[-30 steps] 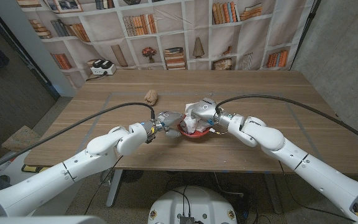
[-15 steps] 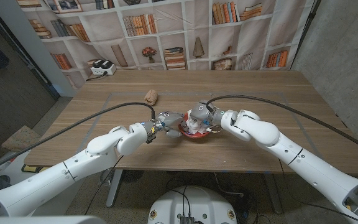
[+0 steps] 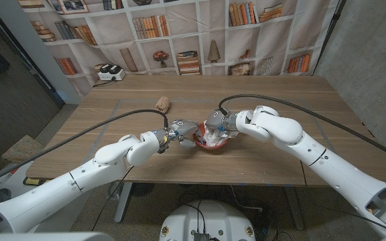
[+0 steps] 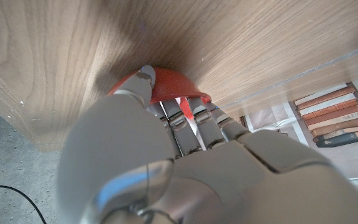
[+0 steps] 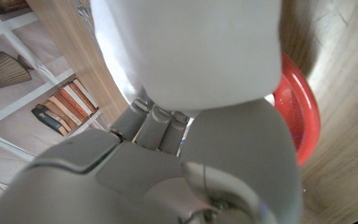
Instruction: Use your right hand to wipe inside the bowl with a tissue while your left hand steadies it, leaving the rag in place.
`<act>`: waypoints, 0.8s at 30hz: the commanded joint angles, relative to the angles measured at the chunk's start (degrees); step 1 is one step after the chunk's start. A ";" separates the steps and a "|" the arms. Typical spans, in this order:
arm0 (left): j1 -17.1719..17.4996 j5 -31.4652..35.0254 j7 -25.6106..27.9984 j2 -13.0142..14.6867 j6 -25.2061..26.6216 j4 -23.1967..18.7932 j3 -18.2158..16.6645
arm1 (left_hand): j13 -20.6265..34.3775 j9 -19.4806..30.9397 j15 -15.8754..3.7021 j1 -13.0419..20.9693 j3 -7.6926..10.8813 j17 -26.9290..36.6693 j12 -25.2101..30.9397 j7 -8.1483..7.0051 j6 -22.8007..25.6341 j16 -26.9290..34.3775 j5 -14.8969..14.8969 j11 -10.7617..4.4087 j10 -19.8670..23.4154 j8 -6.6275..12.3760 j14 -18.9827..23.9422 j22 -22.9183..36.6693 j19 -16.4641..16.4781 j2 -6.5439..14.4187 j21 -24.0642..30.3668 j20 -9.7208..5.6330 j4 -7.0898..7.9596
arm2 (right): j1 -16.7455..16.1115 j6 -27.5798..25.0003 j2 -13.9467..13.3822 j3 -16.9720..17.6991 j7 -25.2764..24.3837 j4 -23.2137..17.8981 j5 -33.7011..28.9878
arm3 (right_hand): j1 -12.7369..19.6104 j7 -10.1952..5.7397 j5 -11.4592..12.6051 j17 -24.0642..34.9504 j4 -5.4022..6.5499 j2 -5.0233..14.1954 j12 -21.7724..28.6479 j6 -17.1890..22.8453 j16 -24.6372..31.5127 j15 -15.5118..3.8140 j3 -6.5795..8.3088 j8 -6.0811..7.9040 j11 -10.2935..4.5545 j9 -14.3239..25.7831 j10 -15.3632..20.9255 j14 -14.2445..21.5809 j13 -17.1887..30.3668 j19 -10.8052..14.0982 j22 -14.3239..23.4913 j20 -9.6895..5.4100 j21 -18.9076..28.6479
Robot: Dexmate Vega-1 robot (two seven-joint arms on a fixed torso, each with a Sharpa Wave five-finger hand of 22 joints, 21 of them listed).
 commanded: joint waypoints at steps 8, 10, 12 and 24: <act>-0.55 0.40 -1.08 -0.10 0.38 -0.53 0.47 | 0.19 3.73 -8.25 -0.32 0.76 0.07 -0.16 1.24 1.63 0.17 -0.06 0.09 0.42 2.87 0.08 0.20 0.16 -0.24 0.17 -3.70 0.01 | -2.65 -0.89 -3.03 0.40 -18.95 1.56 -2.68 | -0.41 -1.81 0.37 0.51 0.45 -0.49 -0.41 1.51 0.02 -0.08 1.61 -0.19 -4.81 -0.15 4.37 0.24 1.93 0.81 1.25 -7.40 2.02; -0.48 0.48 -1.17 -0.01 0.57 -0.76 0.40 | 0.19 3.71 -8.25 -0.33 0.80 0.07 -0.16 1.21 1.67 0.17 -0.06 0.09 0.43 2.91 0.08 0.20 0.15 -0.24 0.17 -3.70 0.00 | -3.32 -0.75 -3.45 0.82 -24.49 2.62 -3.58 | -0.17 -1.79 0.43 0.69 0.36 -0.54 -0.64 1.58 0.14 -0.06 1.80 -0.34 -4.74 -0.24 4.40 0.73 1.99 0.95 1.40 -7.45 3.03; -0.41 0.51 -1.28 0.10 0.74 -0.99 0.32 | 0.19 3.71 -8.27 -0.33 0.86 0.08 -0.16 1.21 1.68 0.18 -0.06 0.09 0.44 2.96 0.09 0.20 0.17 -0.24 0.18 -3.76 -0.01 | -3.58 -0.46 -3.66 1.15 -27.97 3.59 -3.79 | -0.06 -1.79 0.45 0.87 0.37 -0.57 -0.84 1.66 0.29 -0.03 1.93 -0.42 -4.70 -0.29 4.41 1.23 1.99 0.88 1.44 -7.46 3.72; -0.81 0.28 -2.02 0.26 0.48 -0.91 0.29 | 0.19 3.46 -8.25 -0.48 1.21 0.07 -0.16 1.24 1.75 0.16 -0.06 0.10 0.43 3.17 0.08 0.20 0.11 -0.41 0.17 -3.70 -0.07 | -4.05 0.02 -3.88 2.16 -43.42 8.85 -4.89 | -0.13 -1.84 0.62 1.05 0.53 -0.63 -1.42 1.73 0.14 0.01 2.25 -0.62 -4.63 -0.41 4.53 1.55 1.75 0.50 1.22 -7.45 4.76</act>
